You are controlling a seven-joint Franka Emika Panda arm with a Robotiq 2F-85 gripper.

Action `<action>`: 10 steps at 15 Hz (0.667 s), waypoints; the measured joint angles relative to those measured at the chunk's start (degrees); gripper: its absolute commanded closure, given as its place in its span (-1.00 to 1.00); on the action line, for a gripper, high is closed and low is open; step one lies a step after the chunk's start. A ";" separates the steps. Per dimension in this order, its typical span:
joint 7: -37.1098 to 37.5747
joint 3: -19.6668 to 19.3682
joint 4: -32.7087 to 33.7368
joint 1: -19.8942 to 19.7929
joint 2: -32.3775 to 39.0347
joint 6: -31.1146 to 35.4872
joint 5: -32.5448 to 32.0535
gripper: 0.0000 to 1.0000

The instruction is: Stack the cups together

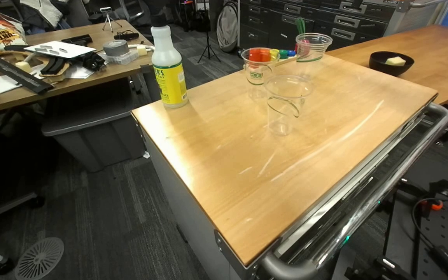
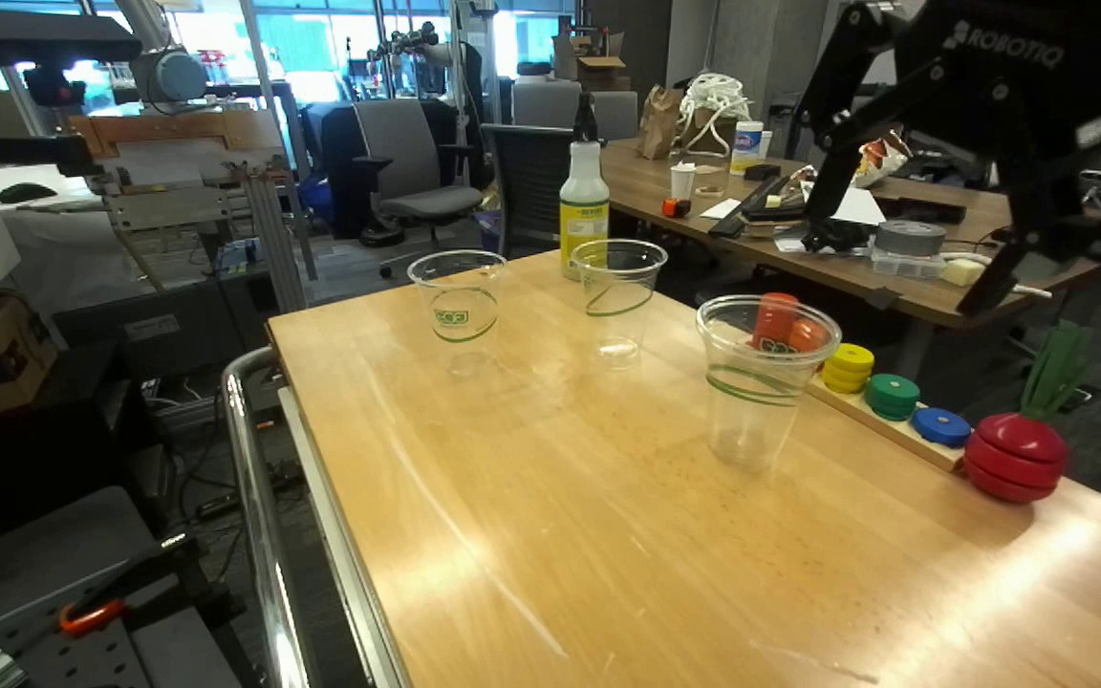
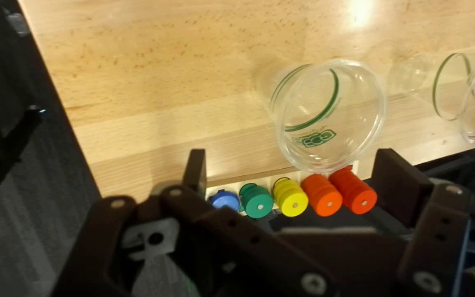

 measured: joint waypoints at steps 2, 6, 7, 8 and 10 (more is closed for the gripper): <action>8.70 1.48 -0.65 2.29 -2.27 1.20 -8.11 -1.00; 25.68 5.87 -1.81 7.24 -7.36 -2.12 -26.33 -1.00; 28.37 7.28 -1.84 8.36 -8.33 -4.63 -30.21 -1.00; 29.43 8.72 -1.80 9.40 -9.06 -7.68 -32.59 -1.00; 29.68 11.13 -1.75 11.18 -9.77 -12.72 -34.39 -1.00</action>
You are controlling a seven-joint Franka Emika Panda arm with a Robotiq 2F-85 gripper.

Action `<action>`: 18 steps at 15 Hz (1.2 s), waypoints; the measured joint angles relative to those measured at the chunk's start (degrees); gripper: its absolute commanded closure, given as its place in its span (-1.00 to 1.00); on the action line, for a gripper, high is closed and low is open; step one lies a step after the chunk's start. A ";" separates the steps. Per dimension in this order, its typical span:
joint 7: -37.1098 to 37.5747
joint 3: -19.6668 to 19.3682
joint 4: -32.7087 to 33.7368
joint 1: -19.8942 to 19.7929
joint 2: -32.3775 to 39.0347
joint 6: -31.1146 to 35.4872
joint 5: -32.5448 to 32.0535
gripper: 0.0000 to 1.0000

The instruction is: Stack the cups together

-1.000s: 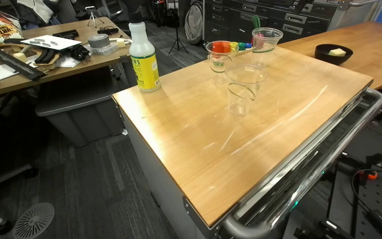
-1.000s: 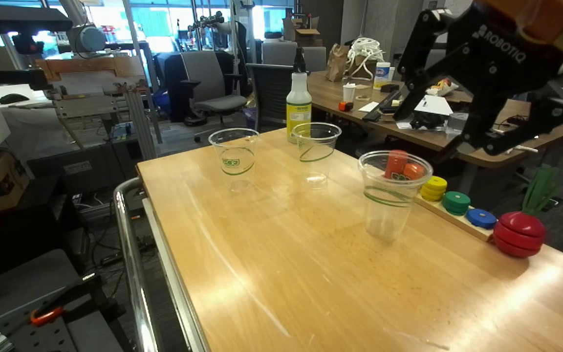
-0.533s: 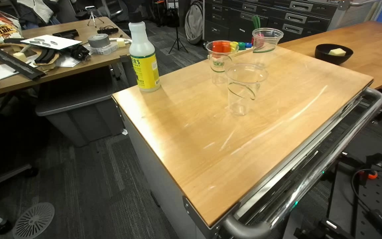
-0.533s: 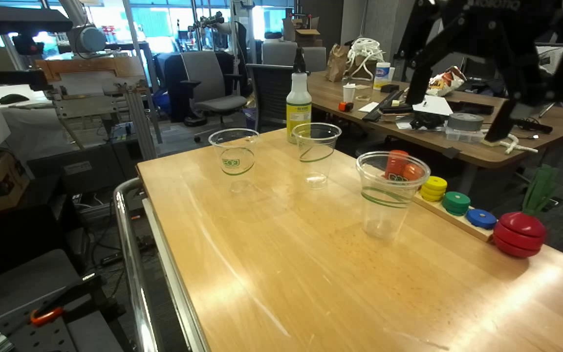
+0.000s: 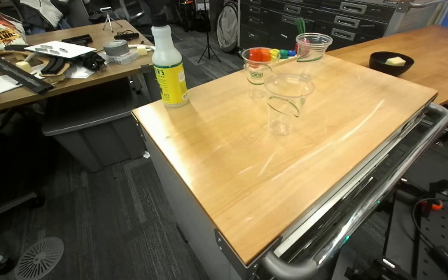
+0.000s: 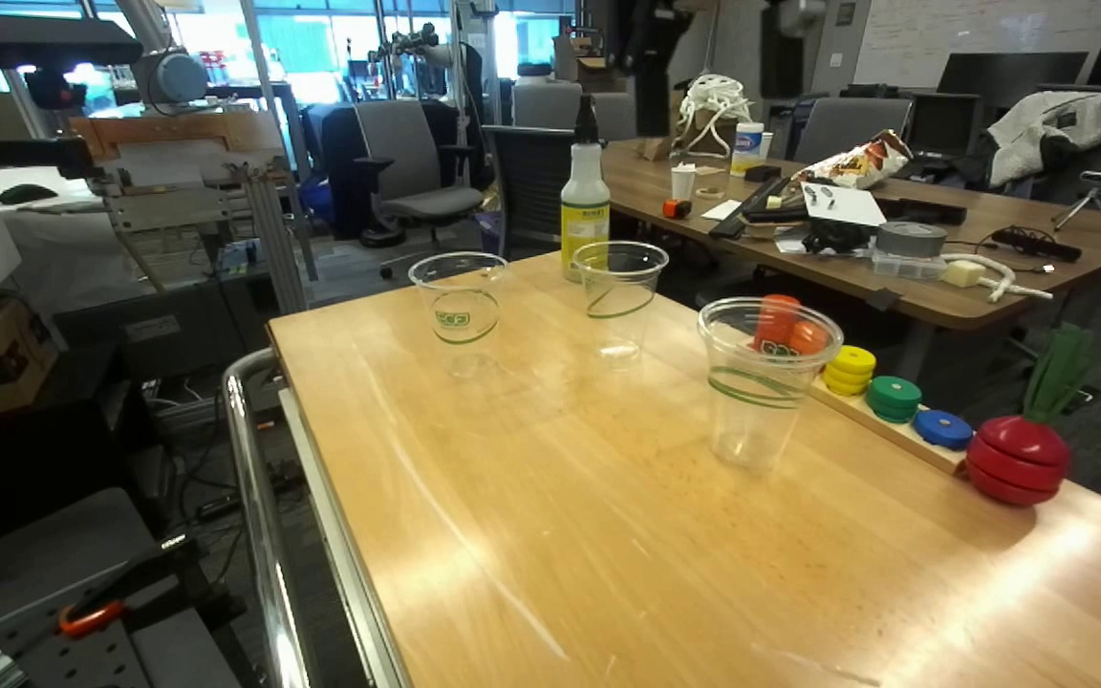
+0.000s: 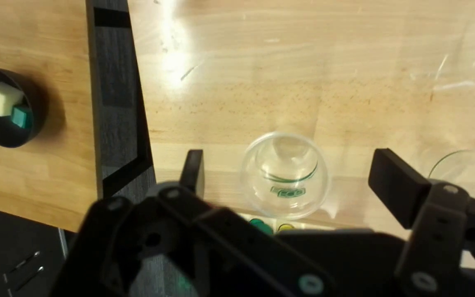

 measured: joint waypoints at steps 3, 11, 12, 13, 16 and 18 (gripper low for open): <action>0.11 2.45 -0.19 2.01 0.19 -2.79 -0.86 -1.00; -1.40 3.85 -0.39 3.94 0.87 0.14 2.81 -1.00; -1.97 3.86 -0.23 3.98 1.09 1.15 4.06 -1.00; -2.73 3.87 0.12 3.99 1.46 2.04 5.63 -1.00; -4.71 3.93 1.82 4.12 3.39 4.11 10.04 -1.00; -5.33 4.17 3.49 4.33 5.38 4.90 12.16 -1.00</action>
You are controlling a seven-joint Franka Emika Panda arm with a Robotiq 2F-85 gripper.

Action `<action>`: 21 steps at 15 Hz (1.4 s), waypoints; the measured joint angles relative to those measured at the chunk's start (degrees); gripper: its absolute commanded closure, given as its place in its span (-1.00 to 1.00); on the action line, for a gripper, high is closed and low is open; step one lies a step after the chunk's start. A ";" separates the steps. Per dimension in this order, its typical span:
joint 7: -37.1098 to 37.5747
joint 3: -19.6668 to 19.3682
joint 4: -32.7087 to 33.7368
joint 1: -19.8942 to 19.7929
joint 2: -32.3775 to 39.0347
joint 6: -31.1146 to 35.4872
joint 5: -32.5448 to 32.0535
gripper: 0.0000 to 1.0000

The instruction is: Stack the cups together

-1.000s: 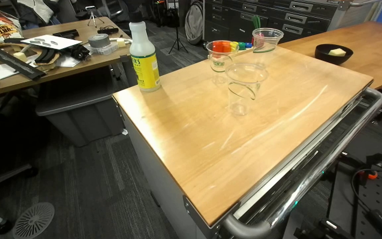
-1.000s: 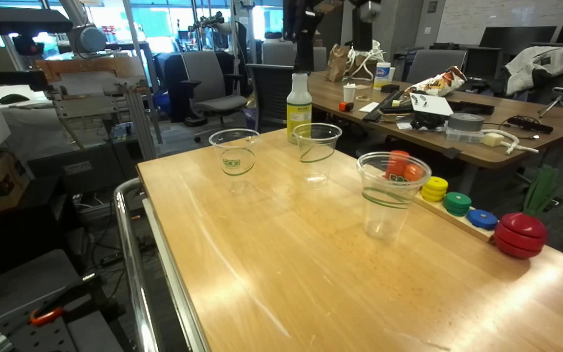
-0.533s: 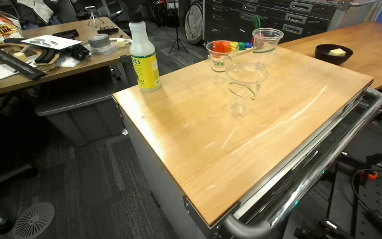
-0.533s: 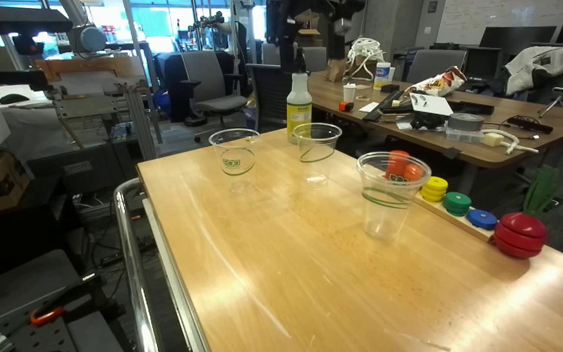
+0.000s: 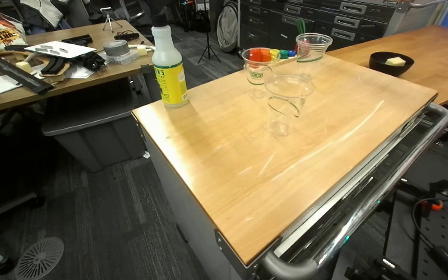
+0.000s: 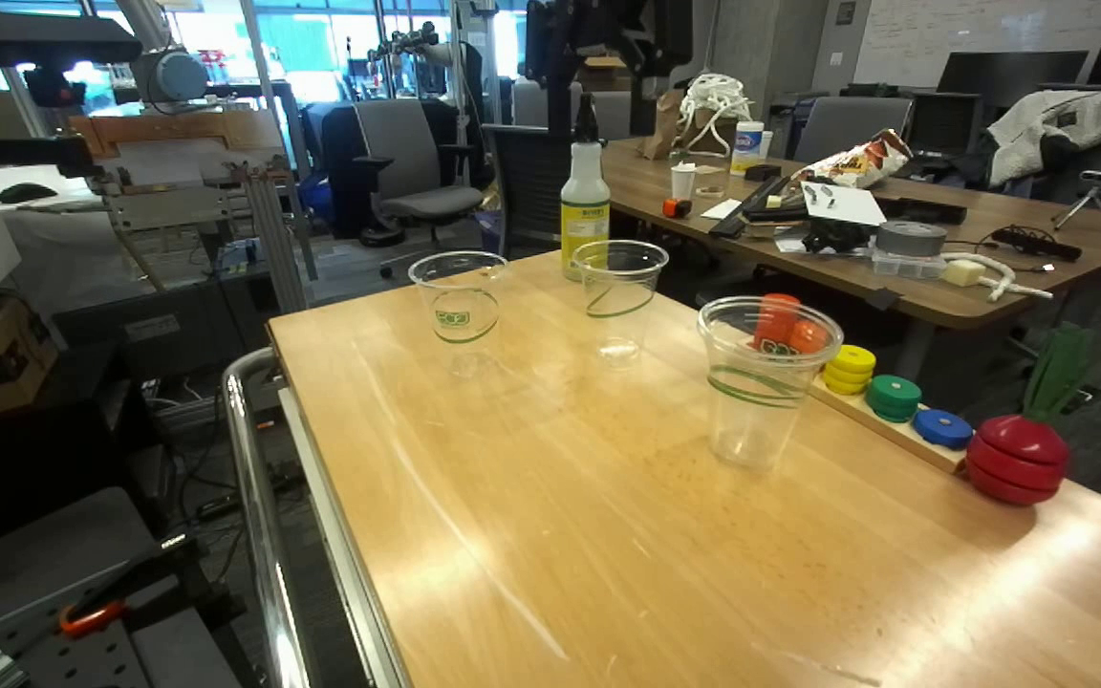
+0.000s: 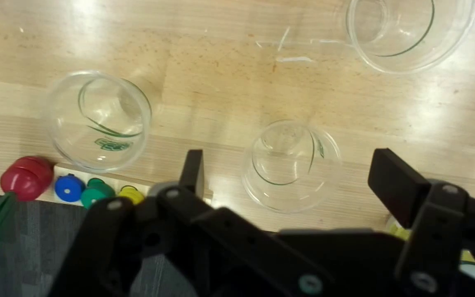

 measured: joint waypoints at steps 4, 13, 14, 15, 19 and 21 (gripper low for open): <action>-0.05 0.89 3.28 0.99 4.63 2.01 0.74 -1.00; -0.02 1.64 10.59 2.14 15.75 4.13 0.77 -1.00; -0.02 1.62 11.19 2.08 16.58 4.13 0.81 -1.00; -0.02 1.60 11.78 2.02 17.35 4.13 0.86 -1.00; -0.02 1.59 13.35 1.57 19.46 4.13 2.40 -1.00; -0.02 1.59 13.52 1.37 20.03 4.12 3.21 -1.00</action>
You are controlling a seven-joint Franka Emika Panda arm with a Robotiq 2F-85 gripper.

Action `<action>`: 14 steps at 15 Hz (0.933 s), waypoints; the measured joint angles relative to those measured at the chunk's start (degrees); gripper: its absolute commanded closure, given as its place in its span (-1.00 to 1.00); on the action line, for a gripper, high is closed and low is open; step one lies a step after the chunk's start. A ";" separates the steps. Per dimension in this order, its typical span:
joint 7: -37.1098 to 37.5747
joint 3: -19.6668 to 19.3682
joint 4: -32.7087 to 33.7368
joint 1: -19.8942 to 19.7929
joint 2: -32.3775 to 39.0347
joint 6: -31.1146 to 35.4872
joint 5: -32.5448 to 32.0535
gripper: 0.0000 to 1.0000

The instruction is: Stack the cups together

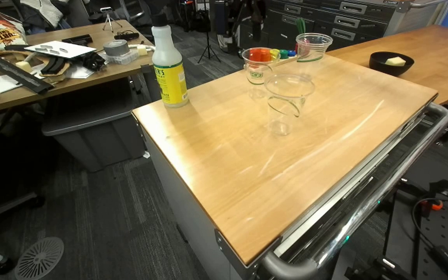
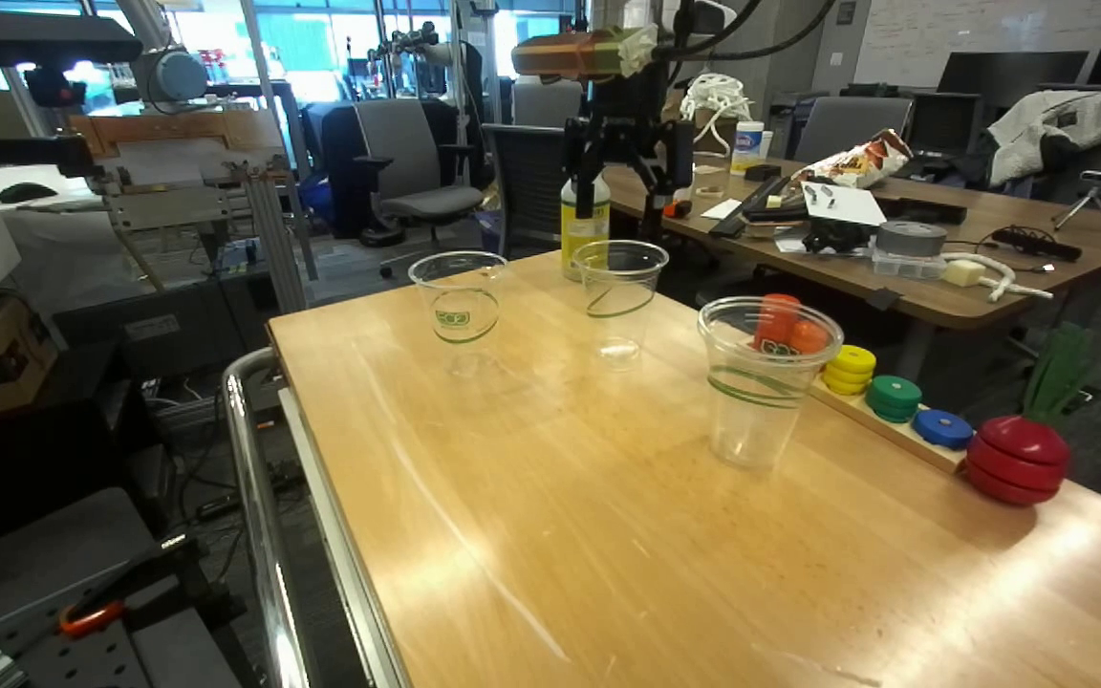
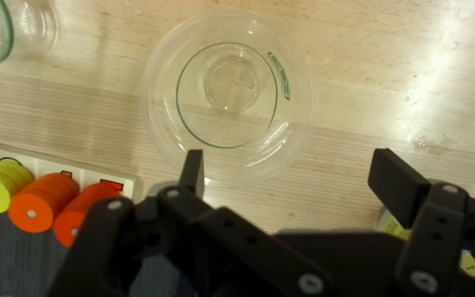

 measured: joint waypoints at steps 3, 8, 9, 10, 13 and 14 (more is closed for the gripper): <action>0.00 0.00 -0.02 -0.21 0.62 -0.02 0.89 -1.00; 0.01 0.00 -0.25 -0.27 1.78 -0.02 1.79 -0.47; 0.02 -0.01 -0.28 -0.28 2.02 -0.02 1.90 -0.35; 0.03 -0.01 -0.28 -0.29 2.27 -0.02 1.92 -0.17; 0.05 -0.08 -0.28 -0.30 2.89 -0.02 1.93 0.30; 0.05 -0.11 -0.28 -0.30 3.01 -0.02 1.93 0.43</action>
